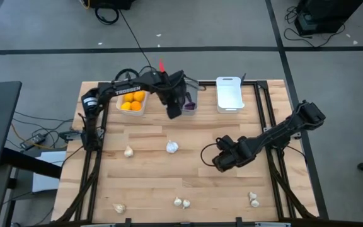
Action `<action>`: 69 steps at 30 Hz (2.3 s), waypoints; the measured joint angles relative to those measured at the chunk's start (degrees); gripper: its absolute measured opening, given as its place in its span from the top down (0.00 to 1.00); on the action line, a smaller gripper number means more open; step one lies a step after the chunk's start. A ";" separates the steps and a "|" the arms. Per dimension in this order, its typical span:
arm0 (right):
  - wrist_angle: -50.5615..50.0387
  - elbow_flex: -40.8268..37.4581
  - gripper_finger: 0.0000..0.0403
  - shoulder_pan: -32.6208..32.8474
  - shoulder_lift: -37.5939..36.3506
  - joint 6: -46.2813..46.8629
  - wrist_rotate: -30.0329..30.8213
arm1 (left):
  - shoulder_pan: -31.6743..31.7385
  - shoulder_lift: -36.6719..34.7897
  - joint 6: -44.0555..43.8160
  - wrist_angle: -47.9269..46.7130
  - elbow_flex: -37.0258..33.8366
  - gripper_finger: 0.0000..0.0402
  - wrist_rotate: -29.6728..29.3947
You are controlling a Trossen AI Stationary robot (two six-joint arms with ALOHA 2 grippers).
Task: Sort produce into baskets
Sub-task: Put the garlic into the right white bin
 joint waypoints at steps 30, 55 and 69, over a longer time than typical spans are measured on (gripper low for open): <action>23.23 0.00 0.59 -13.73 0.00 -32.64 6.46 | -22.28 -40.55 -29.43 4.80 -56.79 0.60 -0.21; 26.81 0.00 0.57 -13.56 0.00 -35.28 0.34 | -32.29 -40.34 -35.99 23.04 -69.42 0.47 -4.14; 27.45 0.00 0.57 -12.98 0.00 -31.32 -4.17 | -32.33 -42.43 -43.23 29.25 -69.50 0.44 -1.07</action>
